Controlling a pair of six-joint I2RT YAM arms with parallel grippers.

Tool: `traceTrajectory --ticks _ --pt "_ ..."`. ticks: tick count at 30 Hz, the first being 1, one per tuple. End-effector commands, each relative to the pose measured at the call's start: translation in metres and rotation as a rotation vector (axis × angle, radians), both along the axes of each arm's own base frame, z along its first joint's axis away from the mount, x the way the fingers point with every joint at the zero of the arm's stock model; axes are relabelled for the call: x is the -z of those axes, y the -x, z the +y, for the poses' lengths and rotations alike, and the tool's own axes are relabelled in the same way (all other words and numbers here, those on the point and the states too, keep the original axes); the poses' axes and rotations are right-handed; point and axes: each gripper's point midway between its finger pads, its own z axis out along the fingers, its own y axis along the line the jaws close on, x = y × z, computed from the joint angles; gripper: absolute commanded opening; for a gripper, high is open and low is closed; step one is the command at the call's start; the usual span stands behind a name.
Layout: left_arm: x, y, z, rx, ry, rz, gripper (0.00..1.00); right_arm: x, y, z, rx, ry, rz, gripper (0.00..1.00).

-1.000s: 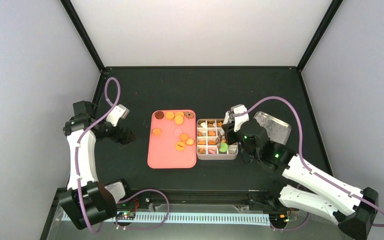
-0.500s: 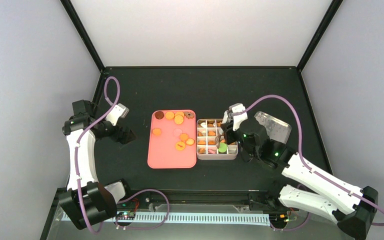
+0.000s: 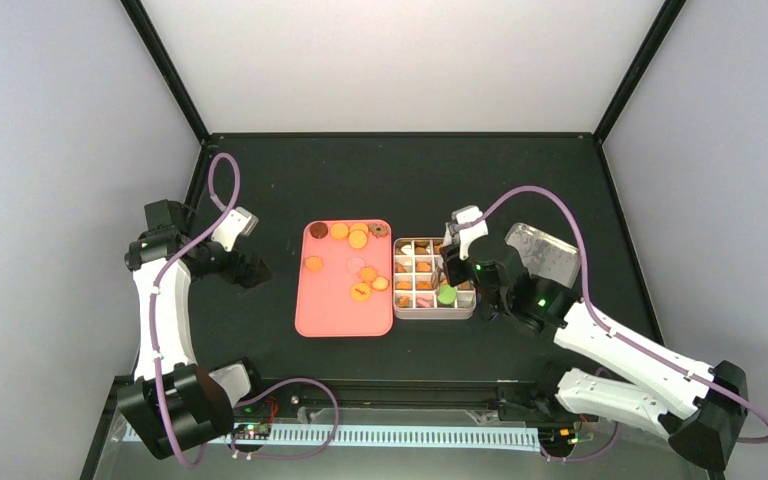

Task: Pack the cookies
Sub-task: Move the fake cookies to the packing box.

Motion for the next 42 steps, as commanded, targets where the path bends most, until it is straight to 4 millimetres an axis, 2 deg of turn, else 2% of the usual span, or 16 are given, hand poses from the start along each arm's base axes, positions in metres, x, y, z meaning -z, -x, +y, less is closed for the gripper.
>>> traceTrajectory --ticks 1,7,14,22,28,39,42 --pt "-0.009 0.001 -0.002 0.022 -0.014 -0.030 0.99 -0.011 -0.005 -0.002 0.018 0.006 -0.033 0.35" --pt "-0.007 0.002 -0.003 0.024 -0.015 -0.025 0.99 -0.003 0.002 -0.005 0.014 -0.019 -0.004 0.31" --pt "-0.008 0.001 -0.003 0.023 -0.008 -0.029 0.99 -0.012 0.014 -0.011 -0.002 -0.081 0.008 0.24" --pt "-0.009 0.003 -0.003 0.024 -0.015 -0.031 0.99 -0.016 0.026 -0.016 -0.028 -0.121 0.022 0.23" --pt "-0.011 0.003 -0.003 0.024 -0.017 -0.038 0.99 -0.008 0.028 -0.015 -0.032 -0.114 0.032 0.25" --pt "-0.011 0.003 -0.003 0.022 -0.014 -0.033 0.99 -0.016 0.021 -0.012 -0.019 -0.133 -0.004 0.26" --pt "-0.010 0.003 -0.003 0.023 -0.016 -0.033 0.99 -0.017 0.019 -0.010 -0.020 -0.124 -0.010 0.31"
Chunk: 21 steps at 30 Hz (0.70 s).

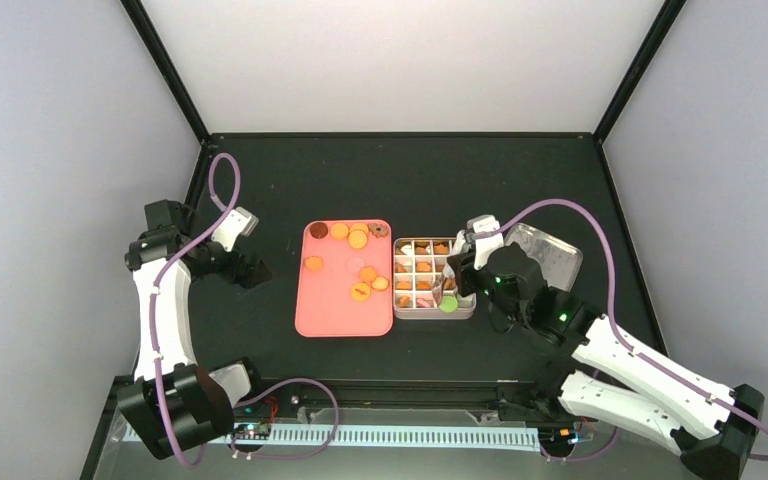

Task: Pack the cookies
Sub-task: Move the fake cookies to the packing box.

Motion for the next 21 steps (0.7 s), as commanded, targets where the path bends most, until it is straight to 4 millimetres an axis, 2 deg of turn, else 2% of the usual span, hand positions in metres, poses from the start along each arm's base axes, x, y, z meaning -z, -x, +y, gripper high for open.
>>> traceTrajectory --ticks 1,9,15,21 --pt "-0.010 0.003 -0.003 0.021 -0.016 -0.033 0.99 -0.014 -0.004 0.004 0.007 -0.026 -0.041 0.33" --pt "-0.009 0.003 -0.003 0.020 -0.013 -0.027 0.99 -0.026 -0.005 -0.004 0.024 0.001 -0.073 0.35" --pt "-0.009 0.004 -0.003 0.023 -0.020 -0.029 0.99 -0.035 0.003 -0.014 0.023 -0.001 -0.083 0.29" --pt "-0.009 0.004 -0.003 0.024 -0.015 -0.026 0.99 -0.023 0.016 -0.011 -0.033 -0.020 -0.035 0.25"
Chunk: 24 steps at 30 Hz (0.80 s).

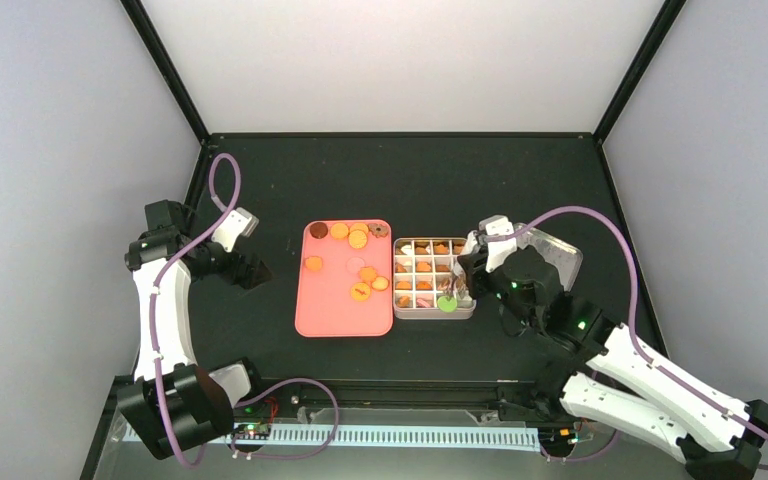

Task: Pack the cookies
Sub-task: Move the fake cookies to the packing box.

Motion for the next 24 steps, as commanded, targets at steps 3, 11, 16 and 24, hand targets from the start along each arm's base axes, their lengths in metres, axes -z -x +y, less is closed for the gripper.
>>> traceTrajectory --ticks 3,11,16,24 --pt "-0.010 0.003 -0.003 0.023 -0.014 -0.029 0.99 0.002 0.013 0.009 -0.069 -0.029 0.029 0.25" --pt "-0.016 0.003 -0.003 0.030 -0.019 -0.036 0.99 0.001 0.020 0.025 -0.155 -0.032 0.030 0.30" --pt "-0.016 0.004 -0.004 0.032 -0.018 -0.036 0.99 0.009 0.019 0.029 -0.161 0.006 0.041 0.31" --pt "-0.019 0.003 -0.003 0.029 -0.019 -0.040 0.99 0.009 0.012 0.035 -0.151 0.052 0.021 0.31"
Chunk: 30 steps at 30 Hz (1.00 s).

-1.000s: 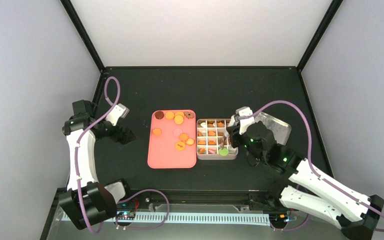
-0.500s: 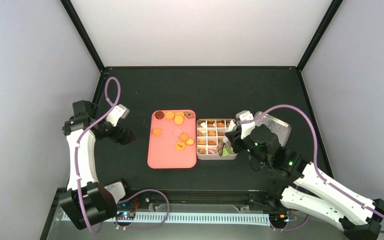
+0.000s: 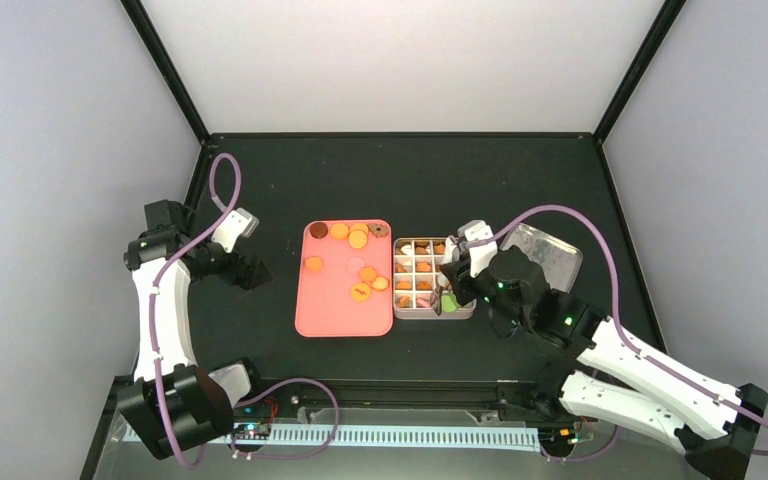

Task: Pack the cookies
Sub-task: Move the fake cookies to the packing box.

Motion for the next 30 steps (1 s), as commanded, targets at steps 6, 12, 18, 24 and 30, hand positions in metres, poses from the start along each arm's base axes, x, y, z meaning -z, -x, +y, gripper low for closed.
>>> traceTrajectory --ticks 6,12,18,24,30 --pt "-0.020 -0.001 -0.001 0.022 -0.032 -0.056 0.99 0.000 -0.002 0.012 -0.031 0.092 -0.028 0.29" --pt "-0.019 -0.001 -0.001 0.021 -0.026 -0.054 0.99 -0.004 -0.005 0.012 -0.021 0.101 -0.041 0.21" --pt "-0.019 -0.001 -0.002 0.023 -0.021 -0.053 0.99 -0.015 -0.011 0.010 0.011 0.096 -0.075 0.16" --pt "-0.017 0.001 -0.002 0.025 -0.027 -0.051 0.99 -0.025 -0.016 0.015 0.017 0.082 -0.097 0.13" --pt "-0.015 0.002 -0.002 0.026 -0.027 -0.049 0.99 -0.021 -0.019 0.024 -0.001 0.103 -0.085 0.12"
